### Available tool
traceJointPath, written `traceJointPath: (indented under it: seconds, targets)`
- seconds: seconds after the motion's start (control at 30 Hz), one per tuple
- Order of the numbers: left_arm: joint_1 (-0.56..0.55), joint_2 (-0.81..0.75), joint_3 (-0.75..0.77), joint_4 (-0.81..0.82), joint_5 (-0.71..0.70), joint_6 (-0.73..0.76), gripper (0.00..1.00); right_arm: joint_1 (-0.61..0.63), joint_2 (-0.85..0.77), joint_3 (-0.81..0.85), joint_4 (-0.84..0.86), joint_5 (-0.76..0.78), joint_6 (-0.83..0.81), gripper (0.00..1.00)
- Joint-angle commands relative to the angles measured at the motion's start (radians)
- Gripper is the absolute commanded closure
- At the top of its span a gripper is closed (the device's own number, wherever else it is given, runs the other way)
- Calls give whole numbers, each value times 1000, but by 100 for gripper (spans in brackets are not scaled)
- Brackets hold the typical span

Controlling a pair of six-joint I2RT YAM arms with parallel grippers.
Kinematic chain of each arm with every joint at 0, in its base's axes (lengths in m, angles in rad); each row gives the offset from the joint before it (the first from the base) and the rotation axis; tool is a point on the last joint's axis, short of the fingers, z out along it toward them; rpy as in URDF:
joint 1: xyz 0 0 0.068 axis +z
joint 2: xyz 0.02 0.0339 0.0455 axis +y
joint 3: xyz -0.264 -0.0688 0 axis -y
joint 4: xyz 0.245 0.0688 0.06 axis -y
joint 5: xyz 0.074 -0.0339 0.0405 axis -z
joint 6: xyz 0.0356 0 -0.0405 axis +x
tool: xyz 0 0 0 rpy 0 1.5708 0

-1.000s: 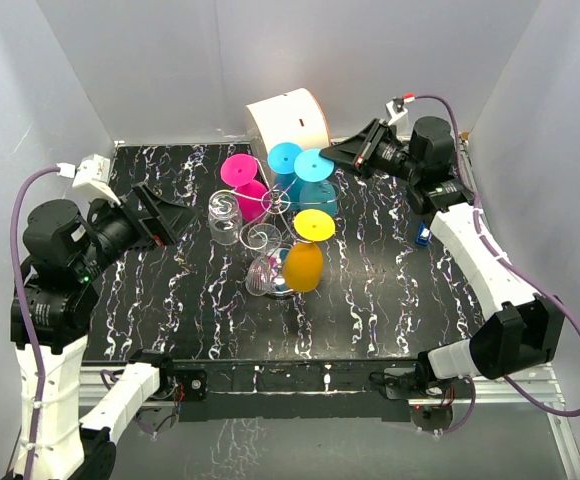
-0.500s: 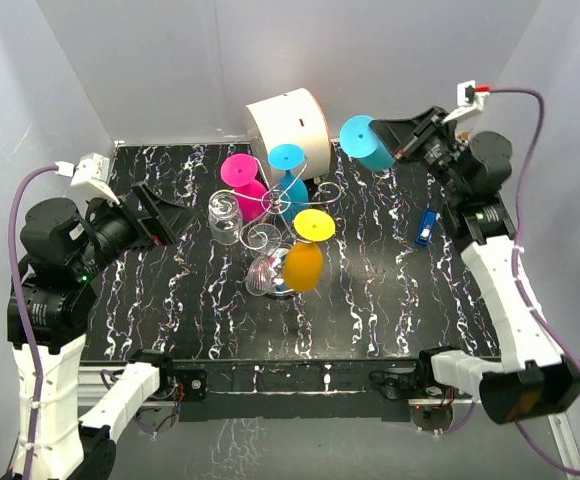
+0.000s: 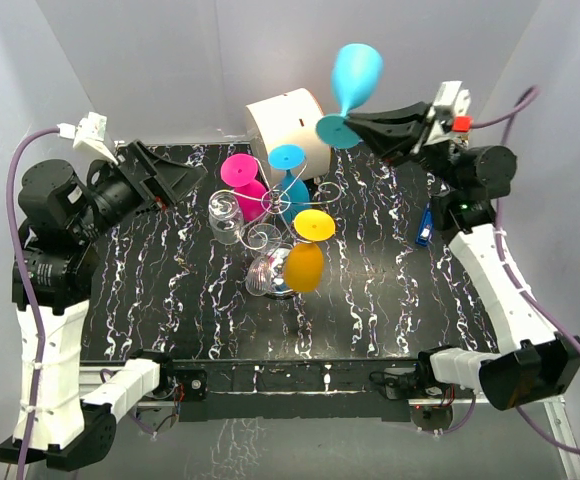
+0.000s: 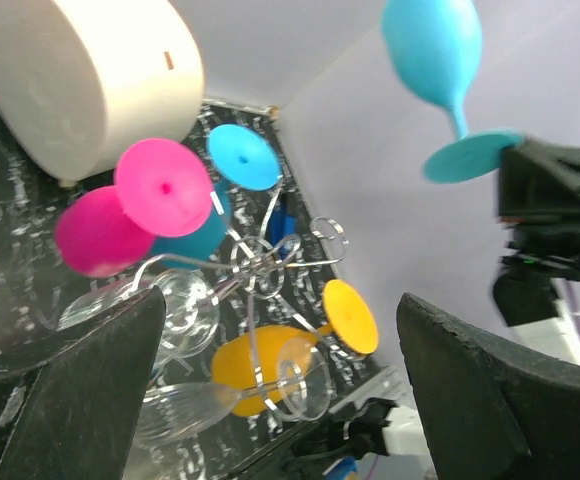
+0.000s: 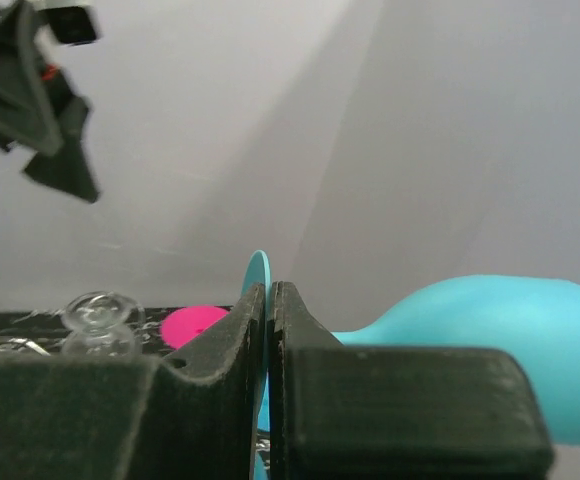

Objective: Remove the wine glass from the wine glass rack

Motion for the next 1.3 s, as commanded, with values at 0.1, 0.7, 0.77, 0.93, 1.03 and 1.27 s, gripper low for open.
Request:
traceJointPath:
  seconds: [0.1,0.7,0.77,0.93,1.03,1.27]
  targets:
    - [5,9,-21,256,198,-255,1,255,29,95,66,-257,-288,100]
    - [5,88,220,92,221,-221,1,431,-104,-8,-620,-430,-1201,100]
    - [5,97,233,63,221,-208,2,451,-113,-8,-679,-414,-1263,100]
    - [5,94,234,56,228,-208,2,553,-100,46,-857,-314,-1433,100]
    - [5,95,253,37,226,-200,3,622,-79,107,-1007,-228,-1560,100]
    - [5,68,262,-110,172,-128,7,748,-105,101,-1096,-83,-1682,100]
